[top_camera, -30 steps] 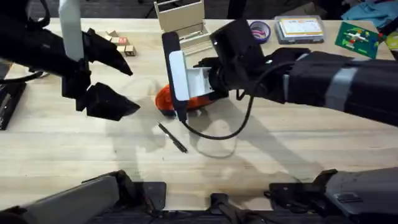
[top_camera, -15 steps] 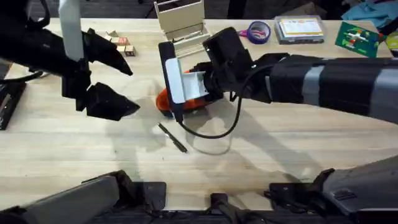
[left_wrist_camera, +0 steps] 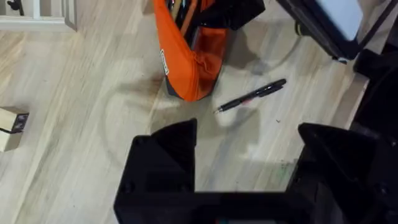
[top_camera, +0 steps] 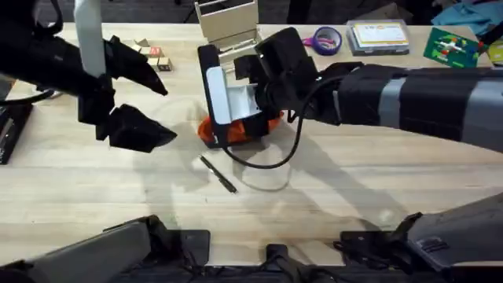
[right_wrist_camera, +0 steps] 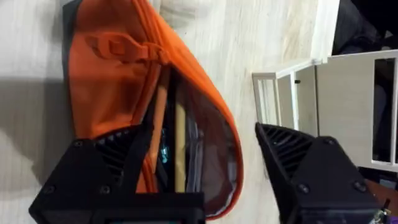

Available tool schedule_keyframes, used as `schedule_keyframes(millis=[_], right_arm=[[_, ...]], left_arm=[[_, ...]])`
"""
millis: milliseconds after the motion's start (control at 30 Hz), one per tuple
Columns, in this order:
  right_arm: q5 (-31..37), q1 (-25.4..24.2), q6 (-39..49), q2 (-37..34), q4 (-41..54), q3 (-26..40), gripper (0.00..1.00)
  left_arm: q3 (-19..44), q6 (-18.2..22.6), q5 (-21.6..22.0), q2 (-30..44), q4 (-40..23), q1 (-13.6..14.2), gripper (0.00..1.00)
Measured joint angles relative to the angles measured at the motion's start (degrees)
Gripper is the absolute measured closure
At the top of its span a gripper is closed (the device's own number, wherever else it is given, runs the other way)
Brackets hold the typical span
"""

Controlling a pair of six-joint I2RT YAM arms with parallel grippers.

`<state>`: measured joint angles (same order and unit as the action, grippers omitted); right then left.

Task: Unzip the bag, pick up the pens from the table one at a time and place them inside, then zip the bag closed.

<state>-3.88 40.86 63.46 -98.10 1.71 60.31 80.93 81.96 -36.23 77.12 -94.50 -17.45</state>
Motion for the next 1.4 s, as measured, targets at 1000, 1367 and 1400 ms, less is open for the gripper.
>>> schedule_keyframes(millis=[1000, 1367, 1400], right_arm=[[-1.00, 0.67, -41.15, 23.65, 10.90, -0.48, 0.003], [-1.71, 8.25, -64.98, 27.59, 21.75, -0.48, 0.003], [-1.74, 9.29, -66.60, 27.64, 22.11, -0.48, 0.003]], left_arm=[[0.02, 0.02, 0.31, 0.00, 0.00, 0.00, 0.007], [0.02, 0.00, 0.31, 0.00, 0.00, 0.00, 0.007], [0.02, 0.01, 0.31, 0.00, 0.00, 0.00, 0.007]])
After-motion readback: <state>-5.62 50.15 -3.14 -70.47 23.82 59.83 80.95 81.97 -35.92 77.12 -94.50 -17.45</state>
